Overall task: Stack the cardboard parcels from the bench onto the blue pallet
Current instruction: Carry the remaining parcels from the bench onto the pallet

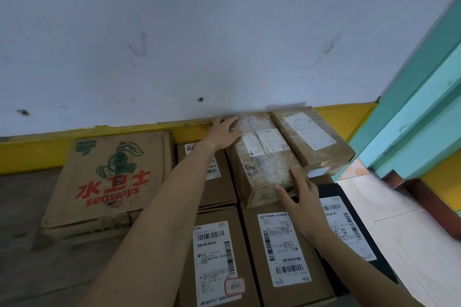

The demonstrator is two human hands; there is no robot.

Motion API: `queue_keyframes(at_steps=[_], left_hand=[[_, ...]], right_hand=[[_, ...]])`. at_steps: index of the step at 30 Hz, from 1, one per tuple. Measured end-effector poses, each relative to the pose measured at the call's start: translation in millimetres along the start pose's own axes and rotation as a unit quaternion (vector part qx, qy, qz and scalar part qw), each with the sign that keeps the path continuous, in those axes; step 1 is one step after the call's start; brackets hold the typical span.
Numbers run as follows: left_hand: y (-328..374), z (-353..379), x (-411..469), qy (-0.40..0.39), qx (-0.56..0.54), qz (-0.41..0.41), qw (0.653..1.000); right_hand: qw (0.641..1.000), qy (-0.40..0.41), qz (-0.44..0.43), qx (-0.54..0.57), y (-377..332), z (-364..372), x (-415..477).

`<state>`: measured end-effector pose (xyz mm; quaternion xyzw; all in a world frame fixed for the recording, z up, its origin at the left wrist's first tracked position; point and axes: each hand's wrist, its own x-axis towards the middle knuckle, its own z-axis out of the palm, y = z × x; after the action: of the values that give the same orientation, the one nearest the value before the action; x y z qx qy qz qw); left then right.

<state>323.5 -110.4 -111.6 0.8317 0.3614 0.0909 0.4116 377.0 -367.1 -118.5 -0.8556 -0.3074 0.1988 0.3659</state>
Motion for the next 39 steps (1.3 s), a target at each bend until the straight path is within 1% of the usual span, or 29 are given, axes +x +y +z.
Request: queue_keyframes(at_steps=[4,9,13,18,23,29,32,36,39], left_hand=[[-4.8,7.3,4.1,0.016,-0.044,0.013,0.999],[-8.4,7.3,-10.7,0.034,-0.062,0.006,0.997],[-3.1,-7.7,-41.1,0.061,-0.063,0.005,0.996],[20.2,-41.9,-100.0,0.094,-0.051,0.030,0.994],[40.1,-74.4,-199.5,0.147,-0.045,0.050,0.987],[37.4,-112.7,-353.9,0.219,-0.020,0.029,0.975],[21.3,-136.9,-432.9,0.246,-0.013,0.006,0.969],[-7.6,-178.3,-527.4,0.293,0.019,-0.037,0.955],[-30.7,-204.4,-587.6,0.326,0.018,-0.062,0.943]], right_hand=[[1.000,0.012,-0.009,0.008,-0.2,2.0,-2.3],[0.999,0.016,-0.032,-0.003,0.4,4.5,-15.3],[0.998,0.018,-0.054,-0.003,-10.4,3.6,-39.7],[0.994,0.037,-0.101,0.003,-34.3,-10.8,-88.2],[0.987,0.034,-0.154,0.014,-55.8,-27.8,-166.4],[0.975,0.017,-0.216,0.042,-82.5,-16.8,-286.3],[0.971,-0.016,-0.233,0.058,-101.0,2.7,-338.5],[0.958,-0.079,-0.266,0.073,-133.9,34.4,-398.6],[0.950,-0.103,-0.286,0.068,-158.2,61.0,-439.4]])
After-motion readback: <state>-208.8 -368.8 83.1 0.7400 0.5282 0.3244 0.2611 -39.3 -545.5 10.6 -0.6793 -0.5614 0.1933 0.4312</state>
